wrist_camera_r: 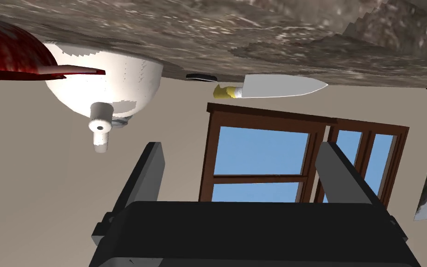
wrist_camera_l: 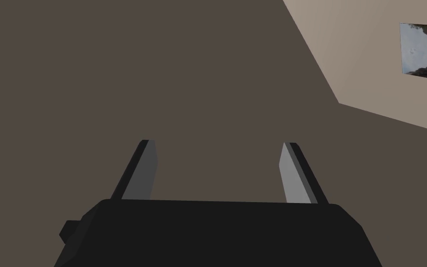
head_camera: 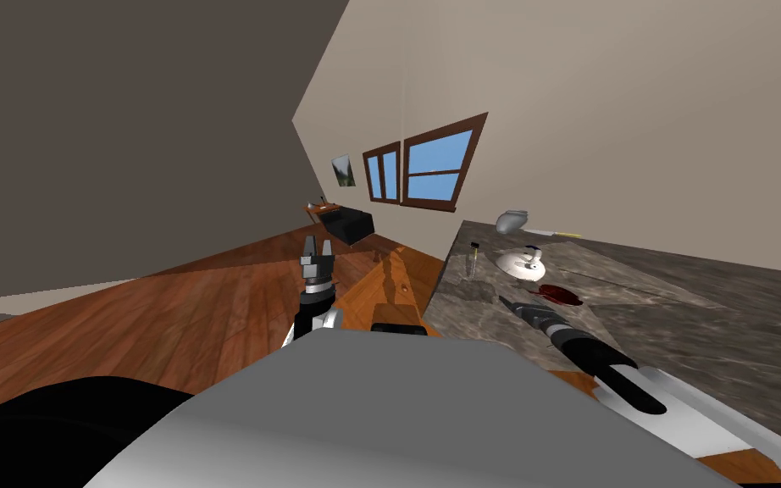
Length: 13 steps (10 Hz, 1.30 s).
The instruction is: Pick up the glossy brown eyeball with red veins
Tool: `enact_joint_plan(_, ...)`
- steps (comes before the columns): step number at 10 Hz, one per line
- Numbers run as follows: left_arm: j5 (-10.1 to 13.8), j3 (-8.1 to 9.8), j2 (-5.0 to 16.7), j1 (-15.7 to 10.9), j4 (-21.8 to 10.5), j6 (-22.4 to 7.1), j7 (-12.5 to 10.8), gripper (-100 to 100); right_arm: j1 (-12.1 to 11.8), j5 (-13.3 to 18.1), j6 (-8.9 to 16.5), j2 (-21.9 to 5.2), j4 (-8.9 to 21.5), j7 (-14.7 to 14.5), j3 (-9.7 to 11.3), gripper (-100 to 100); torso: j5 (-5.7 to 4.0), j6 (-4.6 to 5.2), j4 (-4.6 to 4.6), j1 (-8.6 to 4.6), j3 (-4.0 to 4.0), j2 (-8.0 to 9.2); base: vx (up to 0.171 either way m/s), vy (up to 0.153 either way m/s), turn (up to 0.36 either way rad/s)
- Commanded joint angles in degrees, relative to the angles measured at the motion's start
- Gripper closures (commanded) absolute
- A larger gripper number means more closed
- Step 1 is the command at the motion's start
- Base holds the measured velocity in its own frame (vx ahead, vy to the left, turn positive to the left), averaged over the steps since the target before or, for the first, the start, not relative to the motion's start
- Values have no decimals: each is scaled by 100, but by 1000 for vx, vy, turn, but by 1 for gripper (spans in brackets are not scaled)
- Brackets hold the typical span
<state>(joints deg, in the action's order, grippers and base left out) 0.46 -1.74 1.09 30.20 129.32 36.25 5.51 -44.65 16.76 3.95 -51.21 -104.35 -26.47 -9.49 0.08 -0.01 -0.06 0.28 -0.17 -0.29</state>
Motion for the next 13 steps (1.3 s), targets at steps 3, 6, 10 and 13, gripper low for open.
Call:
enact_joint_plan(3, 0, 0, 0, 0, 0, 0, 0, 0, -303, 75, 222, -443, 136, -150, -81, -100, -1, 0, 0, -7, 1, 2, 66, 57, 13)
enact_joint_plan(6, 0, 1, 1, 0, 0, 0, 0, 0, -566, 186, 351, -866, 488, -328, -129, -100, -4, 0, 2, -22, 5, 9, 55, 29, 24)
enact_joint_plan(10, 0, 1, 1, 0, 0, 0, 0, 0, -942, 336, 464, -1413, 997, -562, -176, -100, -4, -1, -1, -21, -3, -4, 88, 31, 38)
enact_joint_plan(13, 0, 1, 1, 0, 0, 0, 0, 0, -1174, 421, 488, -1710, 1315, -694, -185, -100, -8, -2, 0, -35, 0, 2, 71, -7, 39)
